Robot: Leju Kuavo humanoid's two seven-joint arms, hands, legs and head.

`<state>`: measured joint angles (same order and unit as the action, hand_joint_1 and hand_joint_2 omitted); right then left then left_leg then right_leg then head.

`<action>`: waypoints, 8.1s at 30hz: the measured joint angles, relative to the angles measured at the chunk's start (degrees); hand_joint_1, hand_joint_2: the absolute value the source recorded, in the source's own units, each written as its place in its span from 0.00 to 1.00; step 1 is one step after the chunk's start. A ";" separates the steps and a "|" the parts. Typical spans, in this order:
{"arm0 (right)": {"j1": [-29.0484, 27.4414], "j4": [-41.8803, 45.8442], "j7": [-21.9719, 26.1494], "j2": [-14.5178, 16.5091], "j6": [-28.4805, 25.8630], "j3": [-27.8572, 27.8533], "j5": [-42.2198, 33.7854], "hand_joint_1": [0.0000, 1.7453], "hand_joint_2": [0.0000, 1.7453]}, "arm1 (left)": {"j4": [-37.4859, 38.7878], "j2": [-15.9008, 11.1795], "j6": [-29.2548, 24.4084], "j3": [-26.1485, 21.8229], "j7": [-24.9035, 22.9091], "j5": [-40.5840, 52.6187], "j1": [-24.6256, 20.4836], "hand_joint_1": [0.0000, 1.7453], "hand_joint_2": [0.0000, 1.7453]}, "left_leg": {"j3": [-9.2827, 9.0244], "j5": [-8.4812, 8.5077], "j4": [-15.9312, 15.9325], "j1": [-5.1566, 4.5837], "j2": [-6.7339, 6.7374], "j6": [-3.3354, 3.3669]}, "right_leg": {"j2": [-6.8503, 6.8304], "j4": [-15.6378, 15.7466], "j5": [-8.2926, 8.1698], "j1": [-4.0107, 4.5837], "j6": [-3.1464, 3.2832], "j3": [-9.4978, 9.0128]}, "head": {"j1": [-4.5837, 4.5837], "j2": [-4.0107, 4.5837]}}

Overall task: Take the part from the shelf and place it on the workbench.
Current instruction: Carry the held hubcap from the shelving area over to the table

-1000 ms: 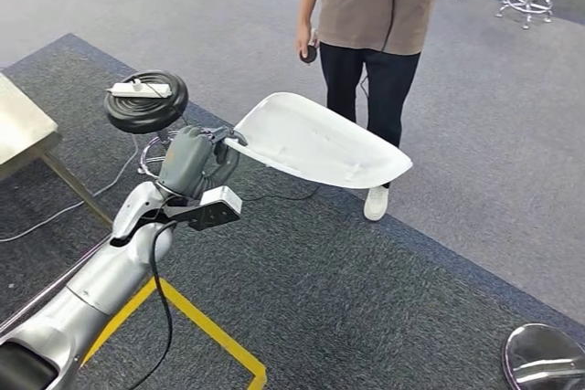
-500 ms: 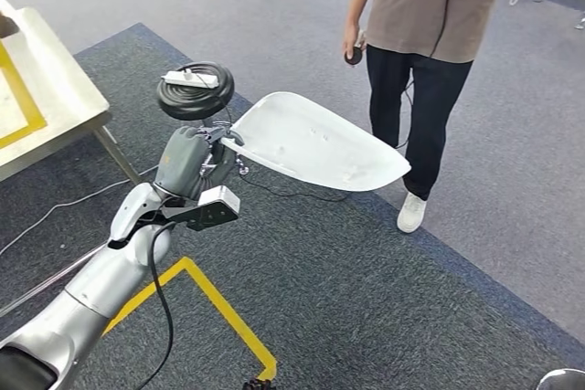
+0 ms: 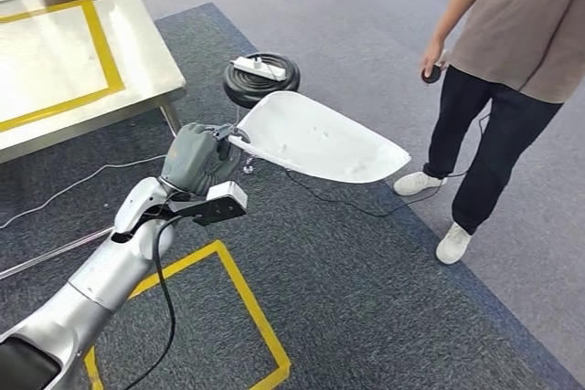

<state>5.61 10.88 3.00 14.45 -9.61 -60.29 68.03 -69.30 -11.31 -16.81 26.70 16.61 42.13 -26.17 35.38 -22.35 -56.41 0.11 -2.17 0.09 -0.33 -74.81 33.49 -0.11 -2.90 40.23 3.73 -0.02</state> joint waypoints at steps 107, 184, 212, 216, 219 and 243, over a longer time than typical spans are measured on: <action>0.18 0.07 1.13 0.07 -0.95 -0.04 -0.95 0.00 1.00 | 4.14 -0.26 3.91 0.01 -3.14 0.02 -0.78 1.00 1.00 | -0.56 0.84 1.57 1.04 -1.34 -0.90 | 0.82 4.42 -4.23 -0.84 -0.65 -0.02 | -0.50 0.00; -0.44 0.04 1.06 0.09 -0.88 -0.08 -0.70 0.00 1.00 | 3.14 -1.52 4.07 0.02 -3.58 0.56 0.26 1.00 1.00 | 5.82 -3.77 -11.99 0.69 1.53 -3.61 | 0.89 16.66 -6.98 -0.81 2.40 -8.30 | -0.14 0.00; -0.19 0.04 1.53 0.02 -0.93 -0.06 -0.12 0.00 1.00 | 2.62 -2.07 4.78 -0.04 -3.58 0.49 0.09 1.00 1.00 | 6.67 -9.38 -16.80 0.41 1.65 -3.34 | 0.86 16.19 -8.01 -0.32 2.91 -6.33 | -0.23 0.00; -0.24 0.04 1.54 0.02 -0.93 -0.06 -0.12 0.00 1.00 | 2.62 -2.19 4.79 -0.05 -3.58 0.49 0.19 1.00 1.00 | 3.90 -0.74 -6.73 0.51 1.90 -3.54 | 1.06 16.05 -6.42 -0.44 2.25 -8.12 | -0.16 0.00; -0.18 0.06 1.53 0.02 -0.93 -0.06 -0.12 0.00 1.00 | 2.60 -2.20 4.79 -0.04 -3.58 0.48 0.15 1.00 1.00 | 1.49 -0.16 -1.43 0.44 2.00 -2.43 | 1.17 16.04 -5.38 -0.06 1.35 -8.40 | -0.21 0.00; -0.20 0.04 1.46 0.07 -0.83 -0.06 -0.08 0.00 1.00 | 2.25 -2.68 4.78 -0.08 -3.58 0.47 0.78 1.00 1.00 | 7.40 -8.50 -16.76 0.37 1.68 -3.21 | 1.01 16.26 -7.54 -0.09 3.11 -6.73 | 0.02 0.00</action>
<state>5.41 10.93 4.46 14.51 -10.43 -60.35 67.95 -67.05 -13.99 -12.03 26.63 13.03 42.60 -25.40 42.78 -30.85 -73.17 0.48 -0.49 -3.12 0.68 -58.55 25.95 -0.21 0.21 33.51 3.75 -0.02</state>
